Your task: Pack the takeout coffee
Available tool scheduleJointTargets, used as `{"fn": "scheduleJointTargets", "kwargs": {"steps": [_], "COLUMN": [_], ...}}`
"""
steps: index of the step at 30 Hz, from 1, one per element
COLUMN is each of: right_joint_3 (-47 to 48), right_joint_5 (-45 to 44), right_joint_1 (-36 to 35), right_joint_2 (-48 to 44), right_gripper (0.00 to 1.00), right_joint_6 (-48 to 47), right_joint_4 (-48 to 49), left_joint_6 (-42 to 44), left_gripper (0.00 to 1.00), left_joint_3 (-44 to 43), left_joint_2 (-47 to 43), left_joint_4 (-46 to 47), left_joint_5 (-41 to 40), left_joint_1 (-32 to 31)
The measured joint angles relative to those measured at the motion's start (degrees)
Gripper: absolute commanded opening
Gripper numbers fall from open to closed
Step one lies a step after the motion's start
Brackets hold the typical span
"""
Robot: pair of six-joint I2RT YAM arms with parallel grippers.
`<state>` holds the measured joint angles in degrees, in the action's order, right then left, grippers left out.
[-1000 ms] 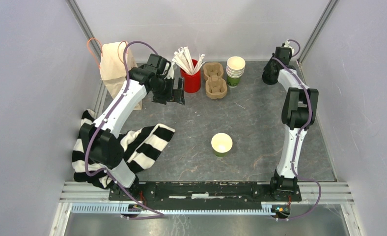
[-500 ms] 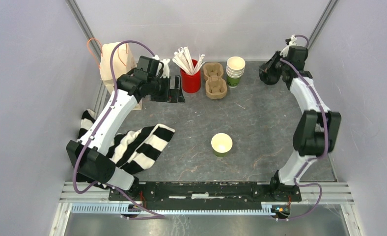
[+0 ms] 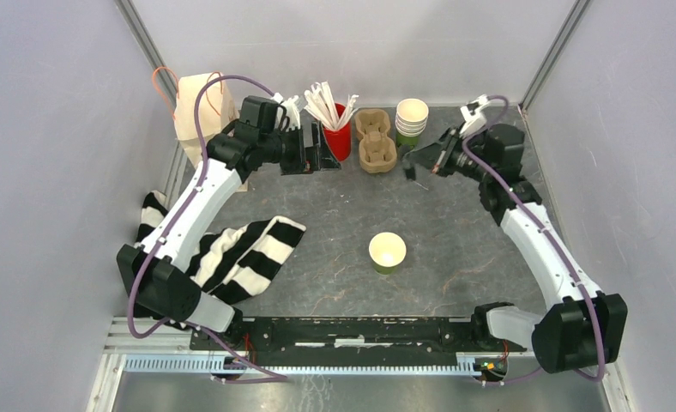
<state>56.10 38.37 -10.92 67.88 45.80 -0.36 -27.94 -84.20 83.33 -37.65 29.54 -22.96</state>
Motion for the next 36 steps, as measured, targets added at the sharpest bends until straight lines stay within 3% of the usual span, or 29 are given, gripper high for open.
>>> {"fn": "scheduleJointTargets", "kwargs": {"steps": [6, 11, 15, 25, 36], "right_joint_3": [-2.91, -4.87, -6.95, -6.95, -6.71], "right_joint_5": [2.78, 4.09, 4.22, 5.53, 6.19], "right_joint_1": [-3.02, -2.97, -2.97, -2.97, -2.97], "right_joint_2": [-1.25, -6.71, -11.93, -13.44, -13.29], "right_gripper": [0.0, 0.0, 0.0, 0.0, 0.0], "right_joint_6": [15.78, 28.39, 34.38, 41.29, 42.91], "right_joint_4": [7.08, 14.8, 19.54, 23.85, 25.14], "left_joint_6": [-18.38, -25.27, -25.38, -25.59, -25.44], "left_gripper": [1.0, 0.99, 0.99, 1.0, 1.0], "left_joint_3": [15.1, 16.74, 16.65, 12.26, 8.72], "left_joint_2": [-10.97, -15.96, -17.29, -14.51, -12.7], "left_joint_4": [23.37, 32.46, 33.57, 33.51, 31.56], "left_joint_5": [4.9, 2.32, -1.64, -12.09, -16.46], "left_joint_1": [-1.03, -6.86, -13.27, -20.98, -22.97]}}
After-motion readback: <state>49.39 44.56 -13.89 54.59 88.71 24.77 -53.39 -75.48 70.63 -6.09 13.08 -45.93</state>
